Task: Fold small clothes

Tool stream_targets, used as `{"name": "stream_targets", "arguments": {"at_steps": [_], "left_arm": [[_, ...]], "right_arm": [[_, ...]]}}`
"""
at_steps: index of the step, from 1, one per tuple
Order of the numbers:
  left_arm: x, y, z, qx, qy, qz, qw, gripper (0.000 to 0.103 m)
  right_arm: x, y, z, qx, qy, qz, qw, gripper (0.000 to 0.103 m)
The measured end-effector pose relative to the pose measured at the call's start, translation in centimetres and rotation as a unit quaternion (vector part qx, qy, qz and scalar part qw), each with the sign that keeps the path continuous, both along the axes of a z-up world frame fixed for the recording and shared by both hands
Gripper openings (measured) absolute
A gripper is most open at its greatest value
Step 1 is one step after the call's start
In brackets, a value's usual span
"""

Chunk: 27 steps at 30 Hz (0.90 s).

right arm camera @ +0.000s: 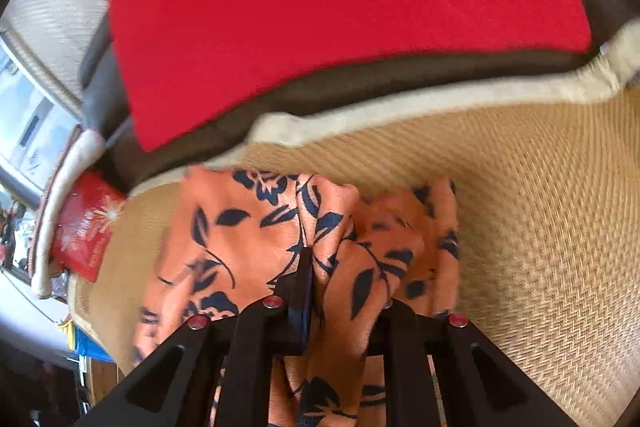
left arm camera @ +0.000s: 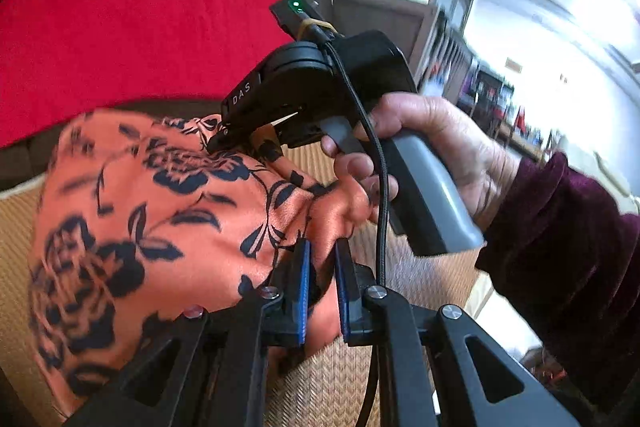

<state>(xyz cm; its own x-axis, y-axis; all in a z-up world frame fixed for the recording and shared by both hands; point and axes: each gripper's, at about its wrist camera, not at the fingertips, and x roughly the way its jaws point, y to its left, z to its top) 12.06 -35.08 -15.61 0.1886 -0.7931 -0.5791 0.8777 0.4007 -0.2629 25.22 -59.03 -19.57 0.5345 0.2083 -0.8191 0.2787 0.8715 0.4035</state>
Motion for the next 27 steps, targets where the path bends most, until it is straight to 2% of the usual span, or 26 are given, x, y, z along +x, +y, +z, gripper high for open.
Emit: {"name": "stream_targets", "arguments": {"at_steps": [2, 4, 6, 8, 11, 13, 17, 20, 24, 27], "left_arm": [[-0.8, -0.2, -0.4, 0.023, -0.009, -0.014, 0.9996, 0.015], [-1.5, 0.4, 0.5, 0.023, -0.027, -0.028, 0.999, 0.027], [-1.9, 2.6, 1.8, 0.003, -0.047, -0.039, 0.9981, 0.06], [-2.2, 5.4, 3.8, -0.031, -0.078, -0.03, 0.996, 0.071], [-0.7, 9.7, 5.5, -0.072, -0.101, -0.002, 0.9923, 0.076], [0.9, 11.0, 5.3, -0.064, -0.101, 0.039, 0.992, 0.078], [5.5, 12.8, 3.6, -0.029, -0.051, 0.144, 0.9878, 0.078], [8.3, 13.5, 2.2, -0.016, -0.009, 0.187, 0.9821, 0.078], [9.6, 11.5, -0.3, 0.041, -0.003, 0.187, 0.9815, 0.078], [8.9, 9.2, -1.8, 0.088, -0.023, 0.166, 0.9819, 0.076]], "right_arm": [[-0.3, -1.3, -2.2, 0.04, 0.019, -0.013, 0.999, 0.015], [-1.3, -2.3, -2.5, 0.079, 0.003, -0.028, 0.997, 0.019], [-1.8, -2.4, -2.0, 0.082, 0.008, -0.031, 0.996, 0.022], [-2.3, -2.3, -1.1, 0.066, 0.016, -0.026, 0.997, 0.023], [-3.4, -2.5, 1.5, 0.04, 0.018, -0.03, 0.999, 0.023], [-3.6, -1.5, 3.3, 0.021, 0.008, -0.026, 0.999, 0.024], [-2.0, 0.8, 5.6, 0.0, -0.003, -0.01, 1.0, 0.024], [-0.5, 2.9, 6.3, -0.004, -0.003, 0.016, 1.0, 0.024], [2.2, 5.2, 5.2, -0.026, 0.02, 0.04, 0.999, 0.024], [4.7, 5.4, 1.9, -0.045, 0.062, 0.014, 0.997, 0.024]]}}
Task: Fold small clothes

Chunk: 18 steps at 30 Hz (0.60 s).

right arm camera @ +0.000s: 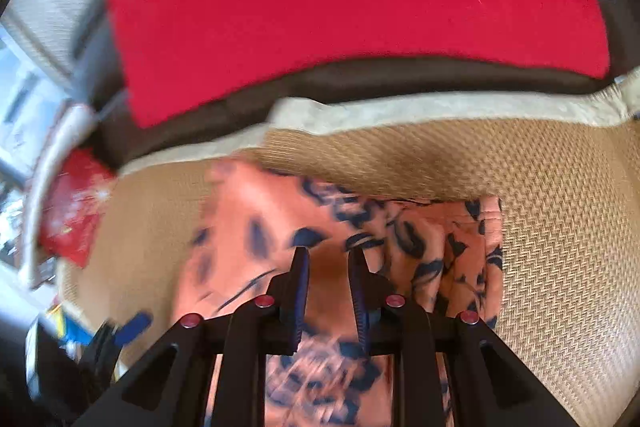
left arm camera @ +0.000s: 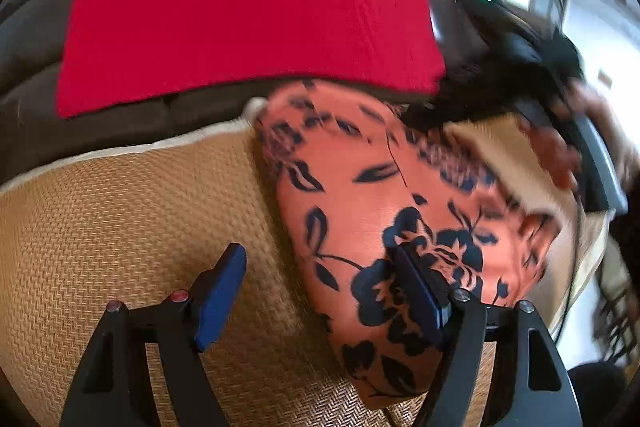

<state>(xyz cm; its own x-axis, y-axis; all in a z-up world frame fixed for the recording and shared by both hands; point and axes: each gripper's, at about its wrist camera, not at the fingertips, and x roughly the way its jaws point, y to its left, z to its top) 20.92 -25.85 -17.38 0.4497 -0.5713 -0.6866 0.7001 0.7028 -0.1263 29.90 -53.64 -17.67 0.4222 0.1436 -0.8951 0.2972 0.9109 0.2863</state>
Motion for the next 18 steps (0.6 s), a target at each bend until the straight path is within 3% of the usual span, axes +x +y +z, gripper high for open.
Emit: {"name": "stream_targets", "arguments": {"at_steps": [3, 5, 13, 16, 18], "left_arm": [[-0.1, -1.2, -1.0, 0.006, 0.021, -0.013, 0.9997, 0.075], [-0.2, -1.7, -1.7, 0.013, 0.033, -0.022, 0.9991, 0.075], [-0.1, -0.7, -1.6, -0.008, 0.056, 0.002, 0.9984, 0.075], [-0.3, -1.3, -1.2, 0.0, 0.033, 0.006, 0.9994, 0.075], [-0.7, -1.5, -1.1, 0.006, 0.023, 0.01, 0.9997, 0.075]], "right_arm": [[1.1, -2.2, -4.1, 0.021, 0.041, -0.048, 0.998, 0.021], [1.0, -2.8, -4.7, 0.026, 0.021, -0.055, 0.998, 0.021], [-4.3, -0.9, 0.6, 0.016, -0.03, -0.046, 0.998, 0.024], [-7.8, 1.6, 1.9, -0.003, -0.032, -0.01, 0.999, 0.024], [-10.1, 3.3, 1.1, -0.018, -0.02, 0.002, 1.0, 0.024]]}}
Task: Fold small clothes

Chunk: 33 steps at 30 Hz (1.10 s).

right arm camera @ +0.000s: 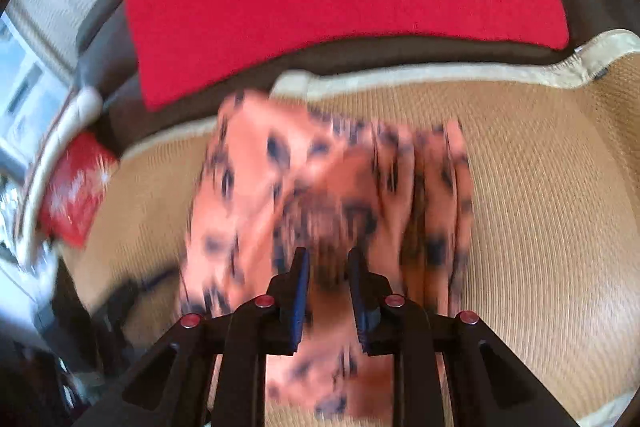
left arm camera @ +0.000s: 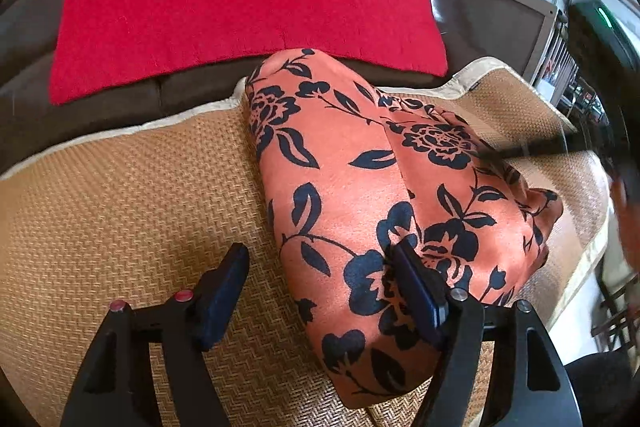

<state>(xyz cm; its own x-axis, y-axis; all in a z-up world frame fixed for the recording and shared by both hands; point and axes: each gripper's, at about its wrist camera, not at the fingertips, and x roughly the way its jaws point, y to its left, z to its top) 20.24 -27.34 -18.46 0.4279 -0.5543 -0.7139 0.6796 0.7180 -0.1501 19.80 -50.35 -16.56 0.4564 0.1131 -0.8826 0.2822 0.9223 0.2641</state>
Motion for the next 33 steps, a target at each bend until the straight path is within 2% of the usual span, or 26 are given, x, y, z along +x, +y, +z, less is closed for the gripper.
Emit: {"name": "stream_targets", "arguments": {"at_steps": [2, 3, 4, 6, 8, 9, 12, 16, 19, 23, 25, 27, 30, 33], "left_arm": [[-0.2, 0.0, 0.1, 0.0, 0.004, 0.004, 1.0, 0.079], [-0.2, 0.1, -0.1, -0.001, 0.006, 0.007, 1.0, 0.08], [-0.2, 0.1, -0.1, -0.002, 0.006, 0.009, 0.9999, 0.08], [-0.2, 0.2, -0.1, 0.0, 0.001, 0.012, 0.9999, 0.08], [-0.4, 0.3, 0.2, 0.002, -0.004, 0.009, 1.0, 0.08], [-0.3, 0.2, 0.0, 0.002, -0.004, 0.008, 1.0, 0.08], [-0.3, 0.1, -0.1, 0.002, -0.004, 0.006, 1.0, 0.081], [-0.4, 0.3, 0.5, 0.006, -0.011, 0.003, 0.9999, 0.082], [-0.4, 0.2, 0.7, 0.008, -0.014, 0.006, 0.9998, 0.084], [0.2, 0.3, 0.9, 0.006, -0.019, 0.025, 0.9995, 0.084], [0.3, 0.3, 0.9, 0.002, -0.01, 0.022, 0.9997, 0.084], [0.0, 0.0, 0.9, 0.008, -0.019, 0.018, 0.9996, 0.084], [-0.5, -0.3, 1.0, 0.018, -0.038, 0.019, 0.9989, 0.084], [-0.6, -0.5, 0.9, 0.018, -0.039, 0.023, 0.9988, 0.084]], "right_arm": [[-1.8, 1.0, -2.7, -0.017, 0.037, 0.013, 0.999, 0.026], [-2.6, 1.3, -3.6, -0.022, 0.028, 0.024, 0.999, 0.025], [-3.2, 1.3, -3.5, -0.026, 0.006, 0.03, 0.999, 0.025], [-2.8, 0.8, -2.8, -0.013, 0.025, 0.025, 0.999, 0.025], [-1.4, 0.7, -1.2, -0.016, 0.027, 0.019, 0.999, 0.025], [-0.2, 1.1, -0.1, -0.031, 0.014, 0.029, 0.999, 0.027], [3.5, 2.1, 1.6, -0.028, -0.013, 0.057, 0.998, 0.027], [9.9, 3.3, 1.4, -0.014, -0.028, 0.086, 0.996, 0.027], [14.5, 3.7, -1.1, 0.008, -0.016, 0.107, 0.994, 0.027], [18.1, 3.7, -7.1, 0.061, 0.043, 0.09, 0.993, 0.026], [17.9, 3.2, -7.6, 0.084, 0.028, 0.079, 0.993, 0.026], [16.7, 2.8, -7.1, 0.095, 0.015, 0.07, 0.993, 0.026], [13.8, 2.1, -5.5, 0.093, -0.008, 0.061, 0.994, 0.027], [9.6, 1.9, -3.0, 0.098, -0.042, 0.052, 0.993, 0.028]]}}
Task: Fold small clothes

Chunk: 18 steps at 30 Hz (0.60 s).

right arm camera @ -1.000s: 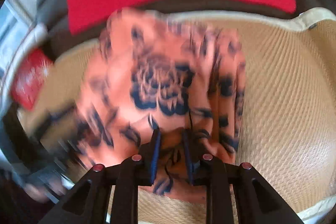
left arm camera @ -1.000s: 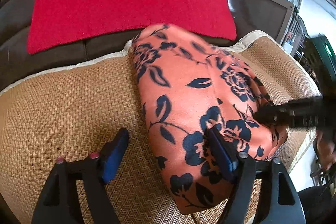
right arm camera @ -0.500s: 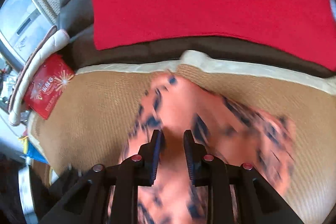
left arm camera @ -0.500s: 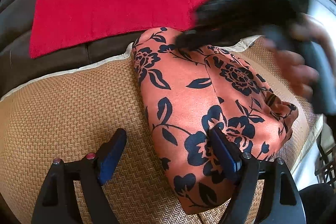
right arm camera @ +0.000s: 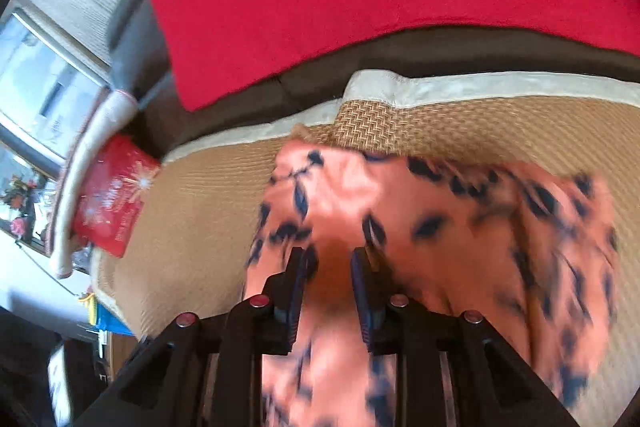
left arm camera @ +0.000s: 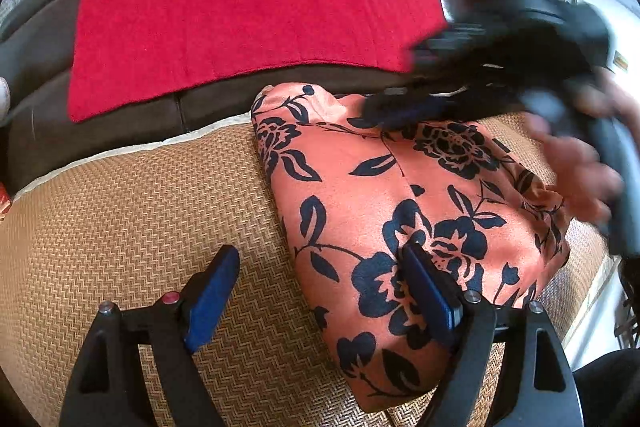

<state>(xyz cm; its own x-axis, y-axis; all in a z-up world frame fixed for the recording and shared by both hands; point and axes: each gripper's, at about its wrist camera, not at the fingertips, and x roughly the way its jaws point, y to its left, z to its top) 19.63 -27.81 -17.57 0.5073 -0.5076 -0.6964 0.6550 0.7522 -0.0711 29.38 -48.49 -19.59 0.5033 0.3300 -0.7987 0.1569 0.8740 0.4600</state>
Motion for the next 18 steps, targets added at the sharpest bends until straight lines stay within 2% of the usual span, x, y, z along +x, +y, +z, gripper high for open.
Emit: {"name": "stream_targets", "arguments": {"at_steps": [2, 7, 9, 12, 15, 18], "left_arm": [[-0.1, 0.0, 0.0, 0.0, -0.001, 0.002, 1.0, 0.084], [-0.9, -0.4, 0.1, 0.006, -0.013, 0.008, 0.9999, 0.085], [-1.0, -0.4, -0.1, 0.007, -0.014, 0.011, 0.9998, 0.085], [-0.9, -0.4, -0.2, 0.011, -0.018, 0.012, 0.9997, 0.086], [-1.1, -0.3, -0.3, 0.012, -0.023, 0.014, 0.9996, 0.086], [-0.8, -0.3, -0.5, 0.012, -0.024, 0.014, 0.9995, 0.087]], "right_arm": [[-2.1, 0.2, 0.9, -0.021, -0.011, -0.009, 1.0, 0.028], [-7.8, 0.6, 2.1, -0.08, -0.002, -0.047, 0.996, 0.027], [-9.4, 0.1, 1.8, -0.07, 0.0, -0.062, 0.996, 0.027], [-9.9, -0.3, -1.1, -0.053, 0.031, -0.068, 0.996, 0.029], [-10.4, -0.3, -1.0, -0.056, 0.014, -0.061, 0.996, 0.029], [-11.1, -1.0, -0.9, -0.036, 0.007, -0.064, 0.997, 0.029]]}}
